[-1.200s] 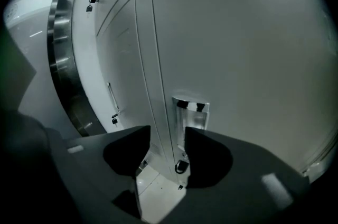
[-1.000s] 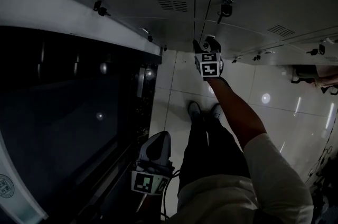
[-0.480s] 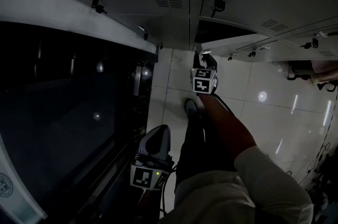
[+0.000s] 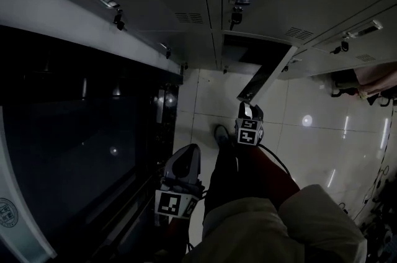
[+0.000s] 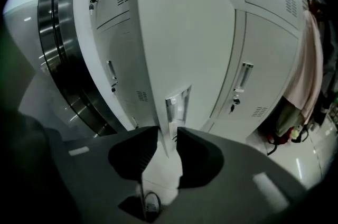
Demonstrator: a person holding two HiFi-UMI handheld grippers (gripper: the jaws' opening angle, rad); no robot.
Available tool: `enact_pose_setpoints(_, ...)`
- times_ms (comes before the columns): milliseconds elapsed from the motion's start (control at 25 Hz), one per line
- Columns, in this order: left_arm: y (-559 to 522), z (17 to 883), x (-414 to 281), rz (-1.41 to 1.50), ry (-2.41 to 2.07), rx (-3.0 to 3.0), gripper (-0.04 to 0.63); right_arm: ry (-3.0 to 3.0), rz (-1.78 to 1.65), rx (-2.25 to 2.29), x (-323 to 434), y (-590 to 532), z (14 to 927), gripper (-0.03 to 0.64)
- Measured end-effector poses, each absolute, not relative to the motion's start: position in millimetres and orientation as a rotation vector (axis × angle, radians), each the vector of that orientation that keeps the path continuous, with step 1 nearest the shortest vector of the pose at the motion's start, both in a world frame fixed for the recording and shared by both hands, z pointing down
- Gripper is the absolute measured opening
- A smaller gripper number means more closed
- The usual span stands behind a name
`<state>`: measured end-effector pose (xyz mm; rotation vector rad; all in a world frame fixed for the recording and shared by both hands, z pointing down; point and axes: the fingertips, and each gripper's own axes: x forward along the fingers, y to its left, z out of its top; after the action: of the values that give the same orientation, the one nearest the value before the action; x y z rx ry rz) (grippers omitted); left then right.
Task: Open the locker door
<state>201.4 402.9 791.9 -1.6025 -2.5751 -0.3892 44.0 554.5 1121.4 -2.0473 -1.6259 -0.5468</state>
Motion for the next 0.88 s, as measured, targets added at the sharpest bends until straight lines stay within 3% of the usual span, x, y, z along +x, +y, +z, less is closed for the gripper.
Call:
enact_pose_setpoints(280,408.7,749.5,169.7,-0.376,-2.625,-1.519,0.035,-1.622,-0.602,-2.01,-5.9,519.2,1120.9,0.049)
enact_pose_setpoints(600,413.2,667.4,143.8,-0.28,-2.673,-1.446,0.035,-1.572,-0.705,-2.073,-34.2,495.4,1074.3,0.04)
enact_pose_setpoints(720,414.9,625.0,136.5,-0.186,-2.741,-1.464,0.035,-1.572,-0.584,-2.137,-33.5,473.8,997.8,0.04)
enact_pose_setpoints(880,426.3,570.0,125.8,-0.079,-2.795,-1.465,0.035,-1.658,-0.307,-2.265,-53.5,456.6,830.6,0.002)
